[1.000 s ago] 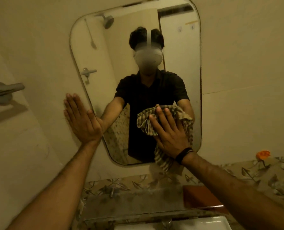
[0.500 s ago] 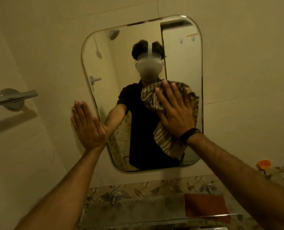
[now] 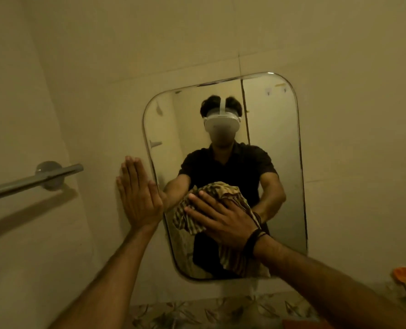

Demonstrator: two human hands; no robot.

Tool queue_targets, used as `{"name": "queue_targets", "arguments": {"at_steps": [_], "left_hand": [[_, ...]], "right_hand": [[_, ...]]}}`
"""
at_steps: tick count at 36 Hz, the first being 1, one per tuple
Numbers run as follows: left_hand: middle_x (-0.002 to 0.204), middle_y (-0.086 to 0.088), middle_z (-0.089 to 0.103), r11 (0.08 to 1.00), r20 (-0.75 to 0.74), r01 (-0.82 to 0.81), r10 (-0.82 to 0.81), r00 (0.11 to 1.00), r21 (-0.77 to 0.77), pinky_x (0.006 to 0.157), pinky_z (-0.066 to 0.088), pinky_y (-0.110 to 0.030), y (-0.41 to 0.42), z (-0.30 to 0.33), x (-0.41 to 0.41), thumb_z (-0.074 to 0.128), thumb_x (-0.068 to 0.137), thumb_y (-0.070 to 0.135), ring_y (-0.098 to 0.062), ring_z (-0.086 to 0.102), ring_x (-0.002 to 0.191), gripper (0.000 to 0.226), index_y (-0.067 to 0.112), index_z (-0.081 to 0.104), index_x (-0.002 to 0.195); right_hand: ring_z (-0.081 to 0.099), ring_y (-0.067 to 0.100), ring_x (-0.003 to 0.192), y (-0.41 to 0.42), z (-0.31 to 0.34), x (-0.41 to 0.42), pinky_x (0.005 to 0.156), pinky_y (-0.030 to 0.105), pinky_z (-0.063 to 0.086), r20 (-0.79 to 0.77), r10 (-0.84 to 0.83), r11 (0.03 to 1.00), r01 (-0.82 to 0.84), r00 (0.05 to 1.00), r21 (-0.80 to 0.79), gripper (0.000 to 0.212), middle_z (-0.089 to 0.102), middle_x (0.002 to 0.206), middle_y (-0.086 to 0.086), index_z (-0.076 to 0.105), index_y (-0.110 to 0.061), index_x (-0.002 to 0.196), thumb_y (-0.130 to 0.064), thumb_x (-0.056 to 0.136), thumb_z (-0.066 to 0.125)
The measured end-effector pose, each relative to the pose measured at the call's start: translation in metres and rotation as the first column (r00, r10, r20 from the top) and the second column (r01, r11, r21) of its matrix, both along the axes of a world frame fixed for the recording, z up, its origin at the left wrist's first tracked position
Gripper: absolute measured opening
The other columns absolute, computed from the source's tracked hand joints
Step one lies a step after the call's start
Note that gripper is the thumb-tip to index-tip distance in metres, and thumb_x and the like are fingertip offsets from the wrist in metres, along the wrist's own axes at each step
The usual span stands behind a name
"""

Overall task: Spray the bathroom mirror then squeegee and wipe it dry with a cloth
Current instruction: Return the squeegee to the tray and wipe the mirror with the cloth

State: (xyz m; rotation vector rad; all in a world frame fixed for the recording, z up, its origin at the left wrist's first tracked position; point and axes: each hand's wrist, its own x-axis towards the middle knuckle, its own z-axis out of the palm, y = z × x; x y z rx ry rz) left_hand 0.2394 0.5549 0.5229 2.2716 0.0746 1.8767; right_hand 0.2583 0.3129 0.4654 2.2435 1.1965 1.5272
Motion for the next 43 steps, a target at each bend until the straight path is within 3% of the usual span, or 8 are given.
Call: {"name": "queue_targets", "arguments": {"at_steps": [5, 11, 15, 22, 28, 30, 34, 43], "left_hand": [[0.171, -0.011, 0.019, 0.997, 0.043, 0.004, -0.001, 0.999, -0.073, 0.129, 0.014, -0.049, -0.010, 0.036, 0.002, 0.020, 0.105, 0.030, -0.025, 0.015, 0.159, 0.062, 0.007, 0.023, 0.162], [0.169, -0.012, 0.022, 0.996, 0.065, 0.006, 0.000, 0.998, -0.087, 0.128, 0.017, -0.053, -0.013, 0.038, 0.001, 0.026, 0.105, 0.026, -0.027, 0.019, 0.158, 0.060, 0.005, 0.027, 0.161], [0.169, -0.014, 0.023, 0.996, 0.073, 0.030, -0.024, 0.997, -0.080, 0.127, 0.017, -0.053, -0.013, 0.042, -0.002, 0.027, 0.104, 0.024, -0.028, 0.020, 0.158, 0.059, 0.004, 0.028, 0.160], [0.172, -0.009, 0.010, 0.994, 0.016, 0.107, -0.106, 0.994, -0.028, 0.129, 0.007, -0.052, -0.007, 0.078, -0.005, 0.017, 0.105, 0.037, -0.025, 0.007, 0.160, 0.063, 0.012, 0.018, 0.163], [0.172, -0.006, 0.012, 0.995, 0.079, 0.071, -0.066, 0.995, -0.065, 0.129, 0.010, -0.051, -0.010, 0.076, 0.007, 0.031, 0.104, 0.033, -0.023, 0.009, 0.160, 0.063, 0.014, 0.021, 0.164], [0.173, -0.005, 0.012, 0.998, 0.094, 0.027, -0.023, 0.995, -0.048, 0.130, 0.009, -0.046, -0.008, 0.073, 0.012, 0.045, 0.098, 0.028, -0.020, 0.006, 0.161, 0.071, 0.016, 0.020, 0.164], [0.173, -0.004, 0.014, 0.997, 0.121, -0.055, 0.061, 0.991, -0.056, 0.129, 0.014, -0.047, -0.009, 0.072, 0.018, 0.035, 0.102, 0.024, -0.018, 0.009, 0.160, 0.064, 0.017, 0.022, 0.164], [0.172, -0.003, 0.018, 0.989, 0.156, 0.098, -0.081, 0.984, -0.107, 0.128, 0.014, -0.050, -0.019, 0.077, 0.012, 0.021, 0.105, 0.032, -0.019, 0.014, 0.159, 0.060, 0.016, 0.025, 0.163]], "right_hand": [[0.010, 0.022, 0.155, 0.012, 0.081, 0.001, 0.115, 0.047, 0.030, -0.001, 0.026, 0.987, -0.026, 1.000, 0.160, 0.064, 0.013, 0.169, 0.001, 0.020, -0.029, 0.160, -0.045, 0.100, 0.039], [0.009, 0.023, 0.155, 0.029, 0.201, 0.003, 0.121, 0.049, 0.006, -0.011, -0.063, 0.931, 0.063, 0.998, 0.359, 0.064, 0.011, 0.169, 0.002, 0.018, -0.029, 0.160, -0.050, 0.101, 0.033], [0.005, 0.023, 0.156, 0.033, 0.190, 0.007, 0.119, 0.046, 0.000, 0.025, -0.064, 0.928, 0.050, 0.998, 0.370, 0.065, 0.007, 0.169, 0.002, 0.016, -0.028, 0.160, -0.051, 0.101, 0.031], [0.006, 0.025, 0.156, 0.044, 0.102, 0.010, 0.114, 0.052, 0.035, 0.016, 0.052, 0.994, -0.053, 0.999, 0.100, 0.070, 0.004, 0.169, 0.004, 0.013, -0.026, 0.161, -0.047, 0.099, 0.038], [0.006, 0.025, 0.156, 0.050, 0.151, 0.010, 0.119, 0.052, 0.026, 0.015, 0.065, 0.998, -0.065, 0.998, 0.014, 0.066, 0.006, 0.169, 0.003, 0.011, -0.029, 0.161, -0.050, 0.101, 0.029], [0.005, 0.024, 0.156, 0.053, 0.181, 0.009, 0.122, 0.053, 0.021, 0.021, 0.040, 0.997, -0.041, 0.999, 0.067, 0.064, 0.006, 0.169, 0.002, 0.012, -0.031, 0.160, -0.051, 0.102, 0.028], [0.012, 0.023, 0.155, 0.048, 0.230, 0.005, 0.121, 0.049, 0.018, 0.019, 0.001, 0.971, -0.006, 1.000, 0.239, 0.064, 0.013, 0.168, 0.000, 0.017, -0.032, 0.159, -0.053, 0.101, 0.032], [0.011, 0.023, 0.155, -0.036, 0.230, 0.014, 0.123, 0.052, 0.016, -0.024, -0.080, 0.834, 0.080, 0.997, 0.546, 0.066, 0.013, 0.168, -0.001, 0.016, -0.033, 0.160, -0.054, 0.099, 0.031]]}}
